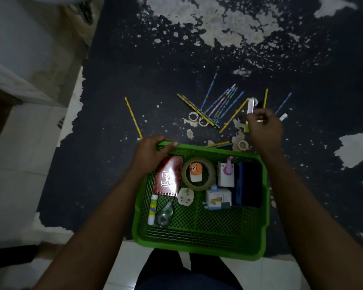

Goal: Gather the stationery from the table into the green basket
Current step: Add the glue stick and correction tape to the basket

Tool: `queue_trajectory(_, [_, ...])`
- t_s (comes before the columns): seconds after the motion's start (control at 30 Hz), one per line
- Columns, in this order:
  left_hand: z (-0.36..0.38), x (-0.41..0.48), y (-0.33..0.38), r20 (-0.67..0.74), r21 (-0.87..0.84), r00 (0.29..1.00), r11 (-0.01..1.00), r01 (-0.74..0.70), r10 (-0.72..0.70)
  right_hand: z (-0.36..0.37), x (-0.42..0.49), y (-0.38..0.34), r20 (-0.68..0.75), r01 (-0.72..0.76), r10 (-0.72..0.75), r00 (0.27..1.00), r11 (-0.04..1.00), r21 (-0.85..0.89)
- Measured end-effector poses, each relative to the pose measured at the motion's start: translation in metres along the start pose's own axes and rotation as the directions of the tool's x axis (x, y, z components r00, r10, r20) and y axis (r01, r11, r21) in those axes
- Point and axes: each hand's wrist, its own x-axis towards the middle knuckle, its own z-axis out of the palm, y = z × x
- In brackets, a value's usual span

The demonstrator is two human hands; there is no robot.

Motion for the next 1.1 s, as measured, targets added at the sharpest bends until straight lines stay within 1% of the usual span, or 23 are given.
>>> queue_trajectory(0.03, [0.001, 0.001, -0.001, 0.006, -0.009, 1.000, 1.000, 0.006, -0.006, -0.008, -0.020, -0.015, 0.063, 0.001, -0.005, 0.998, 0.998, 0.069])
queue_trajectory(0.07, [0.001, 0.002, -0.002, 0.008, -0.023, 1.000, 1.000, 0.007, -0.006, -0.015, -0.043, -0.027, 0.170, -0.001, -0.016, 0.985, 0.995, 0.099])
queue_trajectory(0.1, [0.001, 0.001, -0.002, 0.009, -0.035, 1.000, 0.999, 0.000, 0.000, -0.021, -0.070, -0.035, 0.306, -0.003, -0.025, 0.952, 0.996, 0.091])
queue_trajectory(0.13, [0.001, 0.001, -0.003, 0.010, -0.041, 1.000, 0.999, -0.003, 0.004, -0.025, -0.096, -0.040, 0.450, 0.003, -0.029, 0.893, 0.998, 0.058])
queue_trajectory(0.17, [0.002, 0.001, -0.003, 0.012, -0.046, 1.000, 0.999, -0.001, 0.001, -0.025, -0.120, -0.040, 0.574, 0.029, -0.030, 0.818, 1.000, 0.012])
queue_trajectory(0.2, [0.002, 0.001, -0.004, 0.015, -0.048, 1.000, 0.999, 0.003, -0.002, -0.024, -0.142, -0.037, 0.671, 0.071, -0.025, 0.741, 0.997, -0.041])
queue_trajectory(0.23, [0.002, 0.001, -0.004, 0.019, -0.048, 1.000, 0.999, 0.003, -0.002, -0.021, -0.162, -0.032, 0.735, 0.119, -0.002, 0.678, 0.987, -0.107])
queue_trajectory(0.27, [0.002, 0.001, -0.005, 0.018, -0.045, 1.000, 0.999, 0.000, 0.001, -0.016, -0.178, -0.024, 0.772, 0.179, 0.034, 0.635, 0.965, -0.190])
queue_trajectory(0.33, [0.002, 0.002, -0.007, 0.017, -0.038, 1.000, 0.999, -0.009, 0.010, -0.006, -0.202, -0.008, 0.787, 0.334, 0.083, 0.611, 0.875, -0.351])
queue_trajectory(0.43, [0.003, 0.002, -0.007, 0.026, -0.037, 1.000, 0.999, -0.004, 0.005, 0.008, -0.224, 0.010, 0.788, 0.542, 0.066, 0.612, 0.691, -0.479])
queue_trajectory(0.5, [0.002, 0.004, -0.007, 0.021, -0.023, 1.000, 1.000, -0.009, 0.010, 0.014, -0.229, 0.015, 0.783, 0.600, 0.044, 0.620, 0.617, -0.510])
queue_trajectory(0.57, [0.002, 0.002, -0.007, 0.020, -0.016, 1.000, 1.000, -0.020, 0.020, 0.018, -0.233, 0.016, 0.774, 0.612, 0.055, 0.631, 0.578, -0.540])
queue_trajectory(0.63, [0.003, 0.003, -0.006, 0.025, -0.013, 1.000, 1.000, -0.019, 0.019, 0.020, -0.233, 0.018, 0.774, 0.616, 0.064, 0.630, 0.566, -0.548])
queue_trajectory(0.77, [0.003, 0.003, -0.008, 0.036, -0.011, 0.999, 1.000, -0.014, 0.014, 0.024, -0.238, 0.020, 0.773, 0.625, 0.033, 0.634, 0.567, -0.537])
queue_trajectory(0.9, [0.004, 0.004, -0.009, 0.039, -0.010, 0.999, 1.000, -0.013, 0.013, 0.013, -0.237, 0.020, 0.727, 0.562, 0.060, 0.684, 0.592, -0.578])
queue_trajectory(0.97, [0.003, 0.004, -0.010, 0.041, -0.009, 0.999, 1.000, -0.010, 0.011, 0.006, -0.234, 0.022, 0.713, 0.539, 0.087, 0.696, 0.593, -0.599])
queue_trajectory(1.1, [0.004, 0.004, -0.010, 0.050, -0.023, 0.999, 1.000, -0.009, 0.010, 0.001, -0.232, 0.025, 0.733, 0.534, 0.118, 0.670, 0.609, -0.586])
